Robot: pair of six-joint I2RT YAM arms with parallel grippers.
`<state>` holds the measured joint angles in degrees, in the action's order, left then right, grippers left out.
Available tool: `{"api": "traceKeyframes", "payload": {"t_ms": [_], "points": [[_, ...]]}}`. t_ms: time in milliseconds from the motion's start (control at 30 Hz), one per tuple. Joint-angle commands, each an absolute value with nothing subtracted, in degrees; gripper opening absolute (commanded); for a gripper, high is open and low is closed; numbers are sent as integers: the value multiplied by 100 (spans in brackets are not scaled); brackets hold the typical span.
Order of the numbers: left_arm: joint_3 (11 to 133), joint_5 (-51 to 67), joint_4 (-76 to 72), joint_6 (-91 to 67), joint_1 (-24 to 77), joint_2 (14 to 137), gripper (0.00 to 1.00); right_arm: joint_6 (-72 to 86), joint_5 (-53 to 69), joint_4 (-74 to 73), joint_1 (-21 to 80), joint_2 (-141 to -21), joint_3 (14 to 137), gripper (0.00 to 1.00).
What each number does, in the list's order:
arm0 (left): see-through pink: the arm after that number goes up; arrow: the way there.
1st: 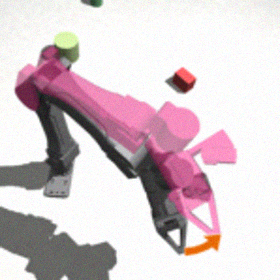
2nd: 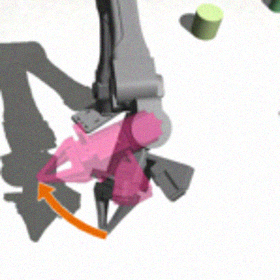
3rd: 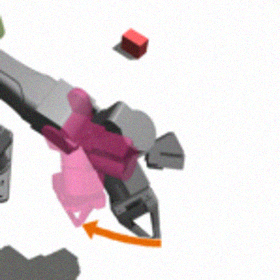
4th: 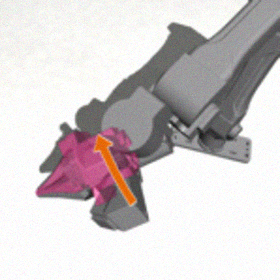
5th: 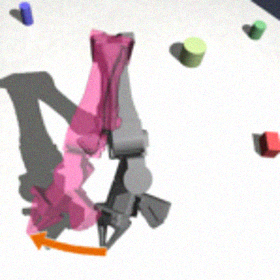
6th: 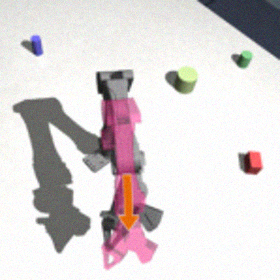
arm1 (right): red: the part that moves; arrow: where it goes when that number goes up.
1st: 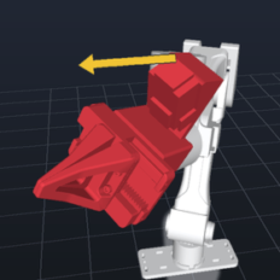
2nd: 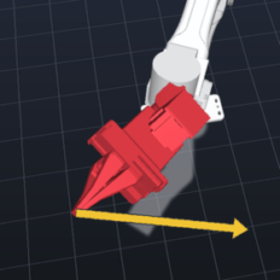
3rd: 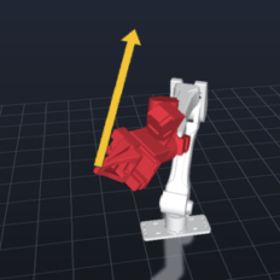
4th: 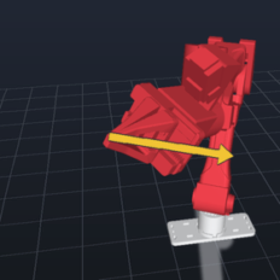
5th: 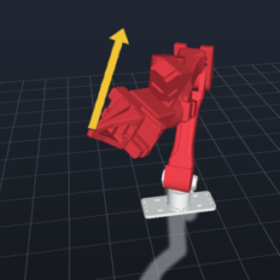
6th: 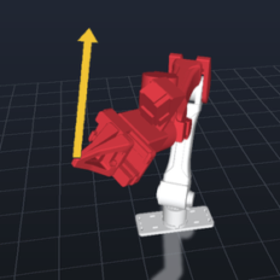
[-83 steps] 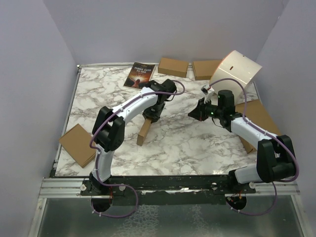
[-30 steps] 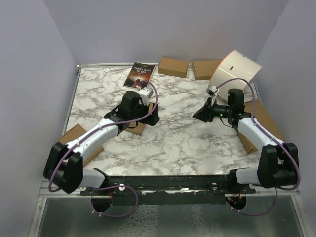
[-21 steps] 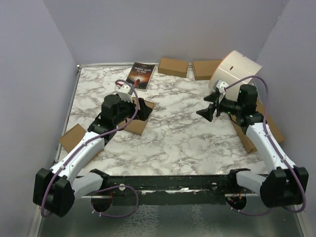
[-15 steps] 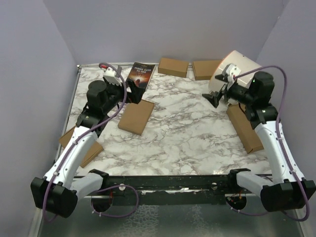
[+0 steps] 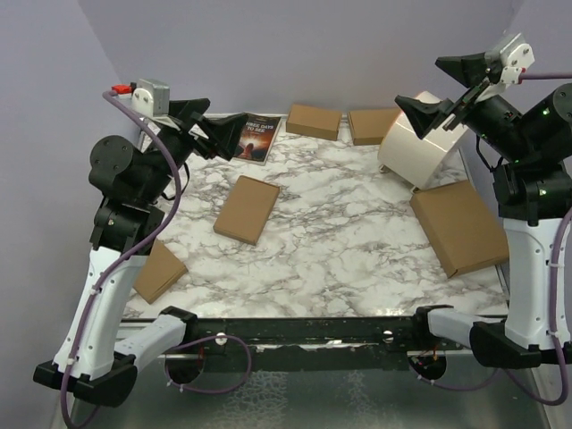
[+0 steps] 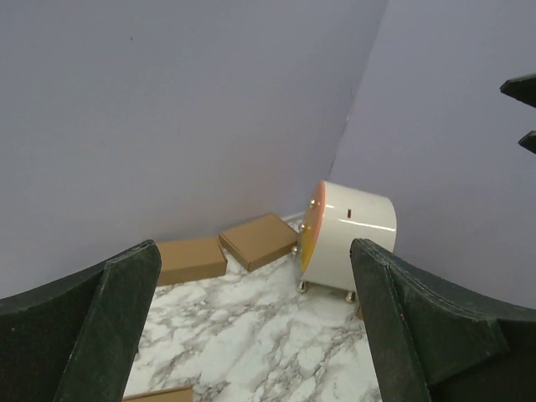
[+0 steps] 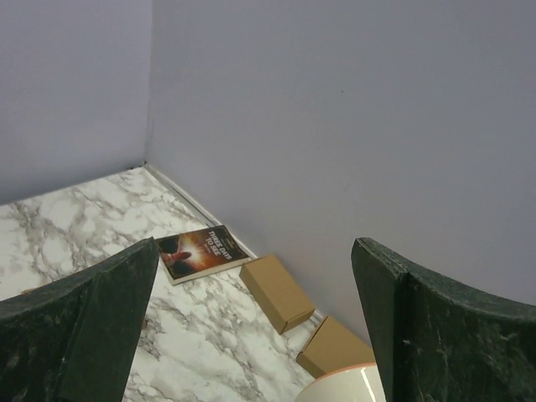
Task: Fold the paper box
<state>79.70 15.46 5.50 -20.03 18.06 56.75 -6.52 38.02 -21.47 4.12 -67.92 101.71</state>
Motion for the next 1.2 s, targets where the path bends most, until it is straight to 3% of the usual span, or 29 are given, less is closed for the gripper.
{"api": "traceKeyframes", "payload": {"t_ms": [0,333,1167], "points": [[8330,1758,670,-2169,1784,5713,99,-422,3912,-2780,387,-6925,10719,100],[8376,1862,685,-2189,1784,5699,99,253,3108,-2806,392,-6786,10763,100],[8070,2005,555,-2196,1784,5678,99,106,3338,-2873,391,-6713,10652,100]]}}
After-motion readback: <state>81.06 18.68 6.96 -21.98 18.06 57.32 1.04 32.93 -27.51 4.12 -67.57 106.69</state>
